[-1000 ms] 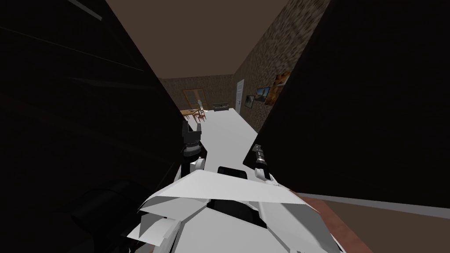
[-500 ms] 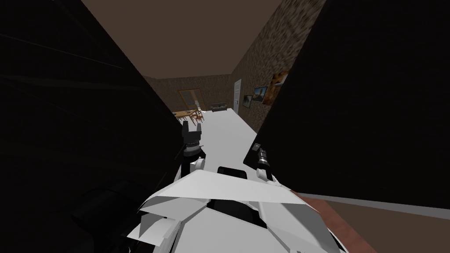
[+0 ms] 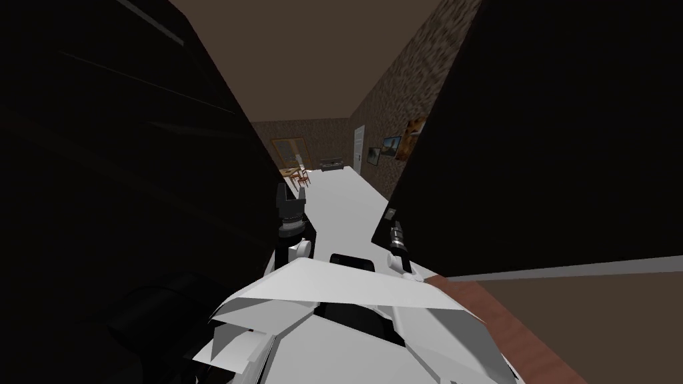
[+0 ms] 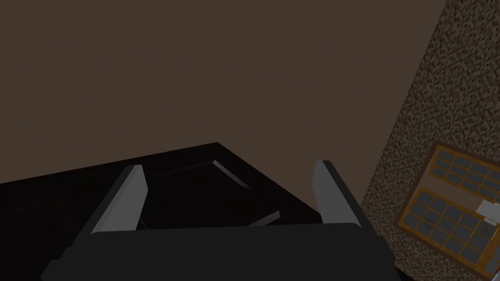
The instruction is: Push the door open
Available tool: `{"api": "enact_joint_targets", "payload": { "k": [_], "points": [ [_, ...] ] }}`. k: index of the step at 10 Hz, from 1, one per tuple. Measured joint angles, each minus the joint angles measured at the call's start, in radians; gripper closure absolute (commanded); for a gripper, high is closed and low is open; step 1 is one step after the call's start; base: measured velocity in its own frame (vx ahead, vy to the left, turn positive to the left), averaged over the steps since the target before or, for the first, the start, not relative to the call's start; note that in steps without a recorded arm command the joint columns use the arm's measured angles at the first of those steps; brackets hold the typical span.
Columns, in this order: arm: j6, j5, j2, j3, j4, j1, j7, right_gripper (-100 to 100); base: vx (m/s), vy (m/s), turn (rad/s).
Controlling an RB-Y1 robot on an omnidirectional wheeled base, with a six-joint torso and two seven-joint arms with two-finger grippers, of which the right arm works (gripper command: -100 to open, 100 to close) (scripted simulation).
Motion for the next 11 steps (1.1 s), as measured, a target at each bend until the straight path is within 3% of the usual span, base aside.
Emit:
{"api": "enact_joint_targets", "payload": {
  "k": [8, 9, 11],
  "points": [
    [-0.033, -0.006, -0.002, -0.012, 0.015, 0.006, 0.005, -100, 0.188, -0.063, 0.029],
    [-0.035, -0.006, -0.001, -0.012, 0.015, 0.007, 0.005, 100, -0.018, 0.005, 0.0],
    [-0.034, -0.006, -0.003, -0.013, 0.014, 0.005, 0.005, 100, -0.031, 0.008, 0.003]
  ]
}}
